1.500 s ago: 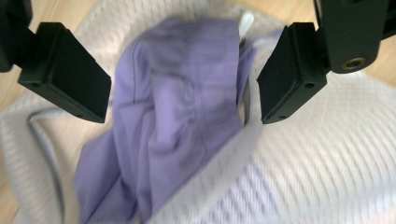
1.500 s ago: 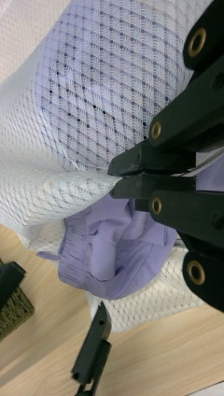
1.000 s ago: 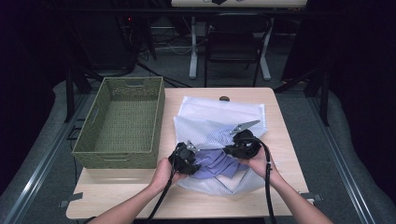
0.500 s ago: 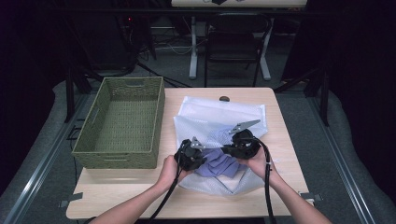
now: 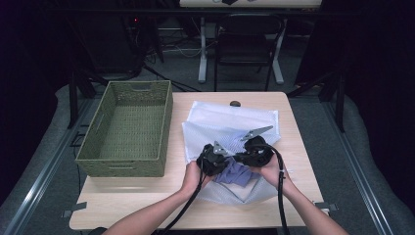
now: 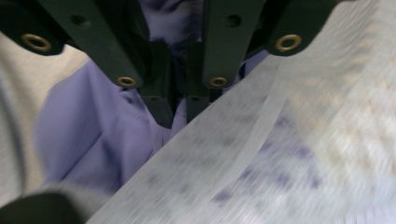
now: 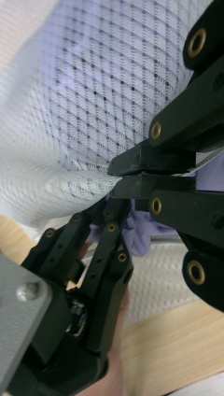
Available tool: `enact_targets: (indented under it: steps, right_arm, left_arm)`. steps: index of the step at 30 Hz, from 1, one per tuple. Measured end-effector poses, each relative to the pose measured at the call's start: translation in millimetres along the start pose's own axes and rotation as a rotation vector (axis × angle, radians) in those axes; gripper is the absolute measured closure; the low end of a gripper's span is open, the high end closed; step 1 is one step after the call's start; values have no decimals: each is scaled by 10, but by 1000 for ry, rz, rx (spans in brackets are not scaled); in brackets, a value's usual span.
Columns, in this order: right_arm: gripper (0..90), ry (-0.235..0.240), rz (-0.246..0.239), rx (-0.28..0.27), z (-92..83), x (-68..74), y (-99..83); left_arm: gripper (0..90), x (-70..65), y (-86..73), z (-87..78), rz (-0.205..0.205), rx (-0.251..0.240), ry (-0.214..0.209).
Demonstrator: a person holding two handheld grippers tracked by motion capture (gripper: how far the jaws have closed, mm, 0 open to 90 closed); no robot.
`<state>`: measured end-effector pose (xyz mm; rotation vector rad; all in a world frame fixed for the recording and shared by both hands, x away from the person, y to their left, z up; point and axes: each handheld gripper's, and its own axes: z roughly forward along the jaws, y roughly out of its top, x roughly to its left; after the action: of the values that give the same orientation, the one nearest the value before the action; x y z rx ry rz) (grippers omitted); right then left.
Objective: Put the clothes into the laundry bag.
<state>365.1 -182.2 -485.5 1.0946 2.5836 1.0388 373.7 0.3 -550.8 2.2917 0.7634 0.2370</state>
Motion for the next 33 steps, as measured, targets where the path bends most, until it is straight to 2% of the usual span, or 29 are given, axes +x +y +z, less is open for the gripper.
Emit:
enact_targets:
  steps: [3, 4, 5, 7, 8, 9, 11, 14, 18, 19, 20, 22, 24, 25, 26, 27, 28, 30, 32, 33]
  right_arm:
    - [883, 1, -2, 11, 22, -11, -5]
    - [883, -1, -1, 8, 16, -6, -5]
    - [883, -2, -5, 5, 5, 1, -8]
    - [883, -1, -2, 1, -3, 1, -9]
    - [883, -1, -2, 1, -3, 1, -9]
    - [883, -6, -6, 0, -6, -3, -8]
    - [883, -7, -6, -2, -9, -3, -6]
    - [883, -8, -9, -4, -14, 3, -3]
    - [883, -8, -8, -5, -18, 3, -2]
    - [883, -9, -7, -5, -19, 2, -1]
    - [883, -9, -7, -6, -20, 2, 0]
    - [883, -9, -8, -5, -19, 3, 2]
    - [883, -10, -5, -4, -14, 9, 4]
    - [883, -10, -8, -4, -13, 12, 5]
    - [883, -9, -7, -3, -11, 14, 6]
    - [883, -9, -7, -3, -11, 14, 6]
    - [883, -8, -9, -2, -8, 15, 6]
    - [883, -5, -6, 0, -4, 11, 4]
    - [883, -4, -5, -1, -2, 9, 4]
    - [883, -5, -4, -1, -1, 10, 4]
  left_arm:
    - [765, 38, -13, -48, 21, 11, -22]
    - [731, 38, -5, -127, 36, 23, -23]
    - [618, 35, -6, -170, 43, 28, -28]
    - [515, 32, -10, -224, 49, 29, -26]
    - [515, 25, -19, -277, 50, 21, -13]
    - [444, 15, -34, -340, 51, 4, 4]
    - [344, 3, -60, -466, 46, -16, 5]
    - [265, -10, -97, -654, 44, -43, 10]
    - [228, -17, -164, -716, 35, -27, 15]
    - [226, -17, -196, -723, 33, -8, 12]
    - [239, -22, -277, -692, 14, 14, 16]
    - [261, -27, -312, -663, 8, 33, 24]
    - [295, -21, -368, -587, -29, 71, 6]
    - [301, -23, -382, -553, -23, 90, 12]
    - [374, -20, -393, -497, -15, 110, 28]
    - [415, -20, -393, -497, -15, 110, 28]
    - [415, -7, -397, -474, -14, 116, 25]
    - [556, 21, -413, -428, -25, 117, 26]
    - [645, 49, -423, -365, -33, 126, 22]
    - [645, 62, -423, -335, -34, 125, 19]
